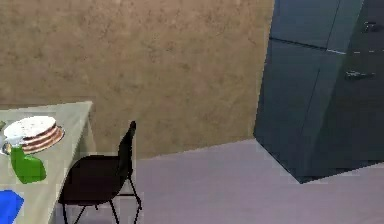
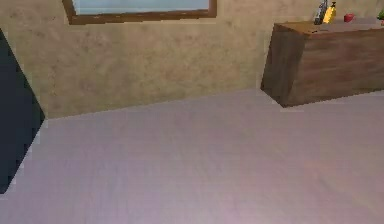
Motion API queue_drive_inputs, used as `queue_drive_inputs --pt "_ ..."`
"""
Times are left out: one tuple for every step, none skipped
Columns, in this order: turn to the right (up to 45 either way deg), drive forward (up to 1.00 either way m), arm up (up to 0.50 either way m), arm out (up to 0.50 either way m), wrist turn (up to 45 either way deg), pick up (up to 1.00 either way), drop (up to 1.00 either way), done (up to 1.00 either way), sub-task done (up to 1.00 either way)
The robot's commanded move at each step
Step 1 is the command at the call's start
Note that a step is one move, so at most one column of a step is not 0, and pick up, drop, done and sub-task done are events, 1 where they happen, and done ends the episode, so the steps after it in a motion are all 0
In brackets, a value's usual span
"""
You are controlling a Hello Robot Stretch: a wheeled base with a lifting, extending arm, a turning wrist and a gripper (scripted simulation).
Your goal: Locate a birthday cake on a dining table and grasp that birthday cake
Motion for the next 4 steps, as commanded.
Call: queue_drive_inputs --pt "-45.0 0.00 0.00 0.00 0.0 0.00 0.00 0.00 0.00" --pt "-45.0 0.00 0.00 0.00 0.0 0.00 0.00 0.00 0.00" --pt "-36.0 0.00 0.00 0.00 0.0 0.00 0.00 0.00 0.00" --pt "45.0 0.00 0.00 0.00 0.0 0.00 0.00 0.00 0.00"
